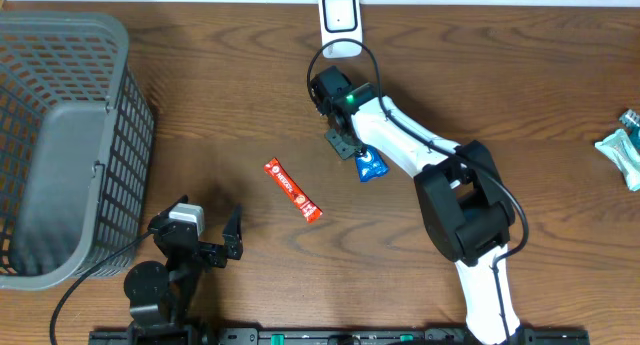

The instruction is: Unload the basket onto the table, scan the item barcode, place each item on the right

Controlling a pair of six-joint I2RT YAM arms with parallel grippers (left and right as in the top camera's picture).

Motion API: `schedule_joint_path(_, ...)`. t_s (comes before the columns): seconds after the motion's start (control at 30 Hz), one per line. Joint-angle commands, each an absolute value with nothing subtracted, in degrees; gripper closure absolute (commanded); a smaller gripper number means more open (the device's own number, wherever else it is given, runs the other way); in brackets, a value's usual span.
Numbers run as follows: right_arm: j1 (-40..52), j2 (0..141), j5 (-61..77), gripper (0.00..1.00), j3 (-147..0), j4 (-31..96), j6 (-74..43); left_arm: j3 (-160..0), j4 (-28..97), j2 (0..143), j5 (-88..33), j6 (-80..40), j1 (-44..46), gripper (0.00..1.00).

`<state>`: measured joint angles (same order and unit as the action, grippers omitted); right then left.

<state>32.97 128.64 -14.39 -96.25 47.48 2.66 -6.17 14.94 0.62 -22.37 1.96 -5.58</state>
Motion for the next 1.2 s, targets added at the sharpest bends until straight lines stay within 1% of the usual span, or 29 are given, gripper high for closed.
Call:
schedule_joint_path(0.0, 32.88, 133.12, -19.62, 0.99, -95.02, 48.07, -2.61, -4.86, 15.11, 0.23, -22.72, 2.76, -5.72, 0.02)
schedule_joint_path(0.1, 32.97, 131.98, -12.6, 0.99, -96.07, 50.59, -3.38, -4.86, 15.11, 0.23, -22.74, 2.76, -5.72, 0.02)
schedule_joint_path(0.23, 31.0, 128.6, 10.76, 0.99, -103.68, 60.9, -1.54, -4.86, 15.11, 0.23, -22.72, 2.76, -5.72, 0.02)
schedule_joint_path(0.27, 30.33, 127.92, 16.53, 0.99, -105.56, 63.33, 0.1, -4.86, 15.11, 0.23, -22.72, 2.76, -5.72, 0.02)
schedule_joint_path(0.37, 27.09, 126.41, 39.97, 0.99, -110.74, 69.65, 7.55, -4.86, 15.11, 0.23, -22.72, 2.76, -5.72, 0.02)
schedule_joint_path(0.53, 21.43, 126.8, 68.01, 0.99, -109.34, 67.96, 12.64, -4.86, 15.11, 0.23, -22.74, 2.76, -5.72, 0.02)
schedule_joint_path(0.6, 19.42, 127.22, 81.95, 0.99, -106.13, 63.79, 13.34, -4.86, 15.11, 0.23, -22.74, 2.76, -5.72, 0.02)
schedule_joint_path(0.63, 18.92, 127.46, 86.59, 0.99, -104.9, 61.91, 13.32, -4.86, 15.11, 0.23, -22.72, 2.76, -5.72, 0.02)
schedule_joint_path(0.67, 18.46, 127.68, 89.49, 0.99, -103.59, 60.14, 11.79, -4.86, 15.11, 0.23, -22.72, 2.76, -5.72, 0.02)
schedule_joint_path(0.73, 17.82, 128.01, 89.45, 0.99, -101.1, 55.53, 4.34, -4.86, 15.11, 0.23, -22.72, 2.76, -5.72, 0.02)
schedule_joint_path(0.87, 17.41, 128.11, 89.45, 0.99, -98.63, 52.18, -6.52, -4.86, 15.11, 0.23, -22.72, 2.76, -5.72, 0.02)
schedule_joint_path(0.93, 17.26, 128.11, 89.45, 0.99, -98.59, 53.08, -10.11, -4.86, 15.11, 0.23, -22.72, 2.76, -5.72, 0.02)
schedule_joint_path(1.17, 17.23, 128.11, 89.47, 0.99, -98.54, 60.49, -35.27, -4.86, 15.11, 0.23, -22.72, 2.76, -5.72, 0.02)
